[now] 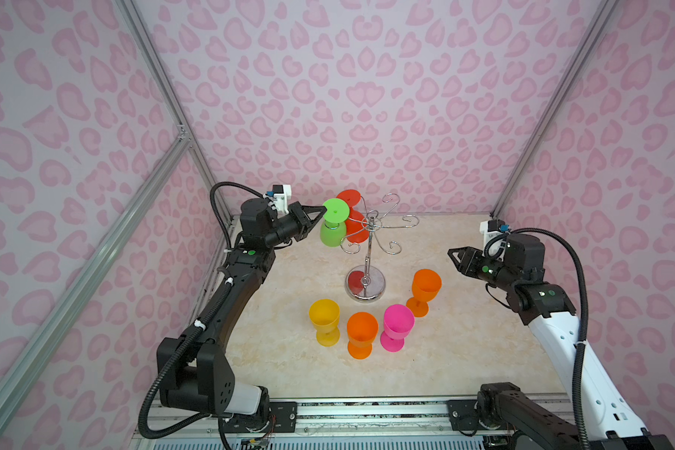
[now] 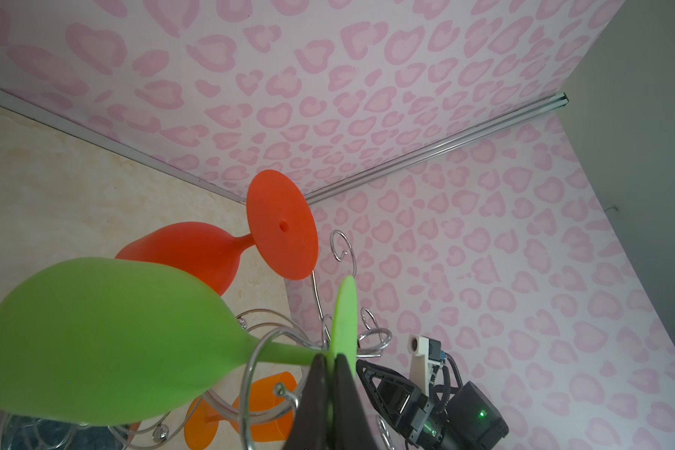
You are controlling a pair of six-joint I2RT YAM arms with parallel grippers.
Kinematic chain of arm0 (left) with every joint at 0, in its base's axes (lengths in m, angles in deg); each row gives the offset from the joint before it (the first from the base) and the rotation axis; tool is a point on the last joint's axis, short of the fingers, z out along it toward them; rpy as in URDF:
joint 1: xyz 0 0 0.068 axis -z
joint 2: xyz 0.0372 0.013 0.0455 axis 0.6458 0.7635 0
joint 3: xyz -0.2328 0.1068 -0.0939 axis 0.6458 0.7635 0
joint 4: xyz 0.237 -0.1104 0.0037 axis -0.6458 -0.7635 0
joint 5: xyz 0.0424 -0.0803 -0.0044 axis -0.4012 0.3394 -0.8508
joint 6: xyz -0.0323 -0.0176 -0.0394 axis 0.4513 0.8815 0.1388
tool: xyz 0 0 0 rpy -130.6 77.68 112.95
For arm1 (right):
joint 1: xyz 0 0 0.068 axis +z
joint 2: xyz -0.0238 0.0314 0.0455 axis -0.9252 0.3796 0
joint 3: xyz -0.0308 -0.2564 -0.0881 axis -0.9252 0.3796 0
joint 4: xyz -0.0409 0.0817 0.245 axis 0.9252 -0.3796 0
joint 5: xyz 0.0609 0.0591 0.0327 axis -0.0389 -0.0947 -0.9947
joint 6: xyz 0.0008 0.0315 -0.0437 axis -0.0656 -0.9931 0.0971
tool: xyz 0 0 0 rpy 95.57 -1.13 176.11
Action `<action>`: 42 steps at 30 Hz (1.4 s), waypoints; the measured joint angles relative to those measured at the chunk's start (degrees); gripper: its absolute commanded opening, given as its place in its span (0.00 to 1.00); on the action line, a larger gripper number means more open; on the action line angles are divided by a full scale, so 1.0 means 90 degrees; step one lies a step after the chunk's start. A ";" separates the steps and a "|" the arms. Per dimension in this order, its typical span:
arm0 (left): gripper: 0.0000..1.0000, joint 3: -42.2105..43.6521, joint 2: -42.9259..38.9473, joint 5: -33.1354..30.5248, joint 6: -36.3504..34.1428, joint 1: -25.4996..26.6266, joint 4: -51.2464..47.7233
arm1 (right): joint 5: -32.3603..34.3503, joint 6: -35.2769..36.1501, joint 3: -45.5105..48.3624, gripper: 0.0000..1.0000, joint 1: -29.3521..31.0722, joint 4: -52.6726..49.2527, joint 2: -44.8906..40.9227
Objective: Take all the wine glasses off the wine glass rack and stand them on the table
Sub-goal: 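Lift the green glass off its hook toward the robot with the left gripper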
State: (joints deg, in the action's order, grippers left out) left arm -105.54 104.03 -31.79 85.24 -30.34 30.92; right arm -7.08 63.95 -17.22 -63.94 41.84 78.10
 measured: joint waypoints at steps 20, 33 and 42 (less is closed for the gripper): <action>0.03 0.0529 -0.0544 0.0044 -0.0177 0.0313 -0.0041 | -0.0170 -0.0068 0.0095 0.40 -0.0007 0.0109 0.0087; 0.03 0.0770 -0.1120 0.0036 -0.0355 0.0267 -0.0481 | -0.0177 -0.0070 0.0058 0.40 -0.0007 0.0148 0.0087; 0.03 0.1100 -0.1909 -0.0007 -0.0459 -0.0211 -0.1010 | -0.0194 -0.0073 0.0019 0.40 -0.0007 0.0151 0.0131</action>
State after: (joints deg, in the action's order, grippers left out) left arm -95.64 86.86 -31.85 81.11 -32.24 21.83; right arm -8.83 63.30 -17.05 -64.01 43.20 79.28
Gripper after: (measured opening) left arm 0.063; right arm 0.397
